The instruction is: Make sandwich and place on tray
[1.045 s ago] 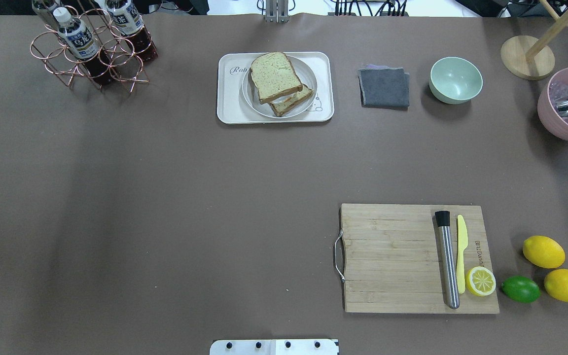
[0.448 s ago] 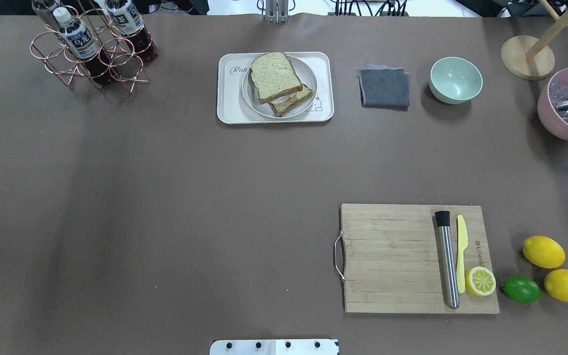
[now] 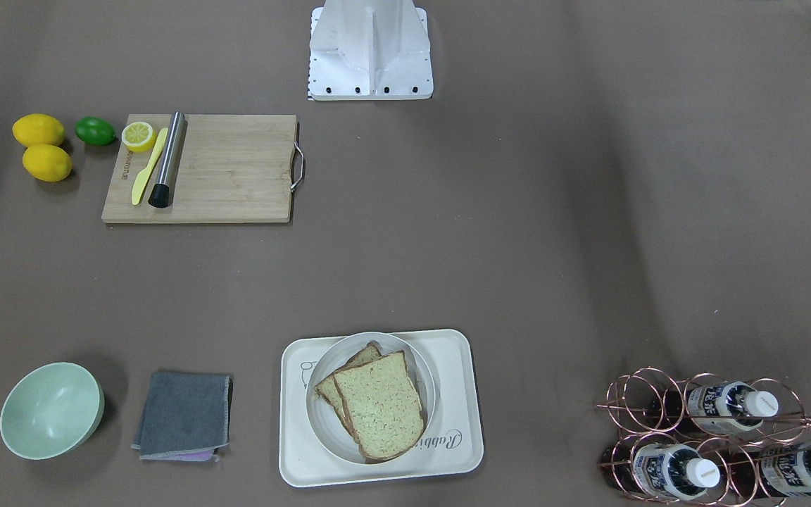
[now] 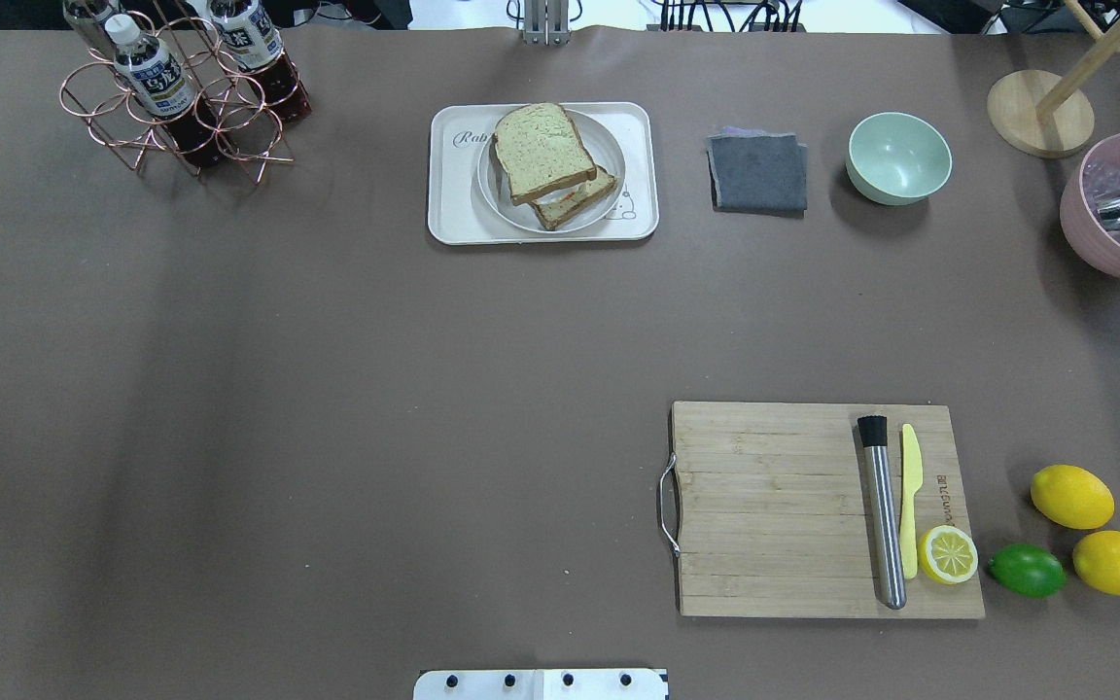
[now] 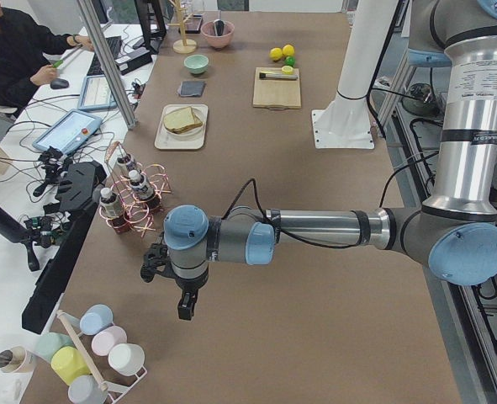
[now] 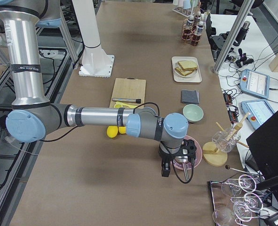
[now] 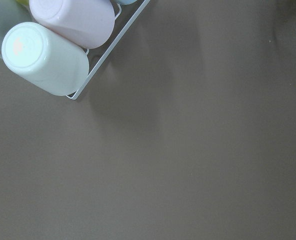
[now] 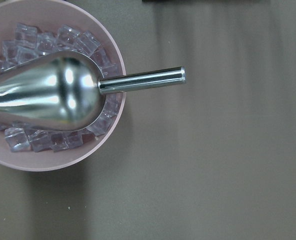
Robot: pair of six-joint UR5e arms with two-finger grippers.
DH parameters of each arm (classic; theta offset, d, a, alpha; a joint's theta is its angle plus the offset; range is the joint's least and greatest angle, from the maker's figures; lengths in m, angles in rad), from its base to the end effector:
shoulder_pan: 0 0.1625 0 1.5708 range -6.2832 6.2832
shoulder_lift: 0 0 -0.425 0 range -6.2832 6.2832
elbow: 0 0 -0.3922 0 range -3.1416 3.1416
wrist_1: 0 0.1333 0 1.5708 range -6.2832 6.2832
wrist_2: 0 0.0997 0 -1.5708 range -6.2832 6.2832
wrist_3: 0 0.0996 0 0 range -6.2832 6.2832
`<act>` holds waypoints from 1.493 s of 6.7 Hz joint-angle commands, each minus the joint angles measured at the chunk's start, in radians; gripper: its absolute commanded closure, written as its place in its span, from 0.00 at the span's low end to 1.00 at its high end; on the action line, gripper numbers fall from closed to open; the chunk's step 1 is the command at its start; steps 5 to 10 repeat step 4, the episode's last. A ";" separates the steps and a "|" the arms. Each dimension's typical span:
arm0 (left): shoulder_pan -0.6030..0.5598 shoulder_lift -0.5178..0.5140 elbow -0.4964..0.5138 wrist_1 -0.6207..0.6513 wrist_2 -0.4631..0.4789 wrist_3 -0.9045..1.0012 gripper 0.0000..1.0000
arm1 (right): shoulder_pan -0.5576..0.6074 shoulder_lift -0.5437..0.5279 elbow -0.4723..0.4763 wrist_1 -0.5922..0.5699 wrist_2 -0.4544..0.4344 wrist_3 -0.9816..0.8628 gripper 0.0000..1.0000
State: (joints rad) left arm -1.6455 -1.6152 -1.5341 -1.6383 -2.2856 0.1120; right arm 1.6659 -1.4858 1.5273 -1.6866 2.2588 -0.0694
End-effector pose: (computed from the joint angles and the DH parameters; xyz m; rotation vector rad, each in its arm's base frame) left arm -0.1063 -0.5096 0.6516 0.1383 0.7047 0.0626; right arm 0.1193 -0.5126 0.6538 -0.0146 -0.6913 0.0502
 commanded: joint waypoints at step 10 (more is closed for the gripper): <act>0.001 0.000 0.003 0.000 0.000 0.002 0.03 | 0.000 -0.010 0.001 0.001 -0.002 -0.007 0.00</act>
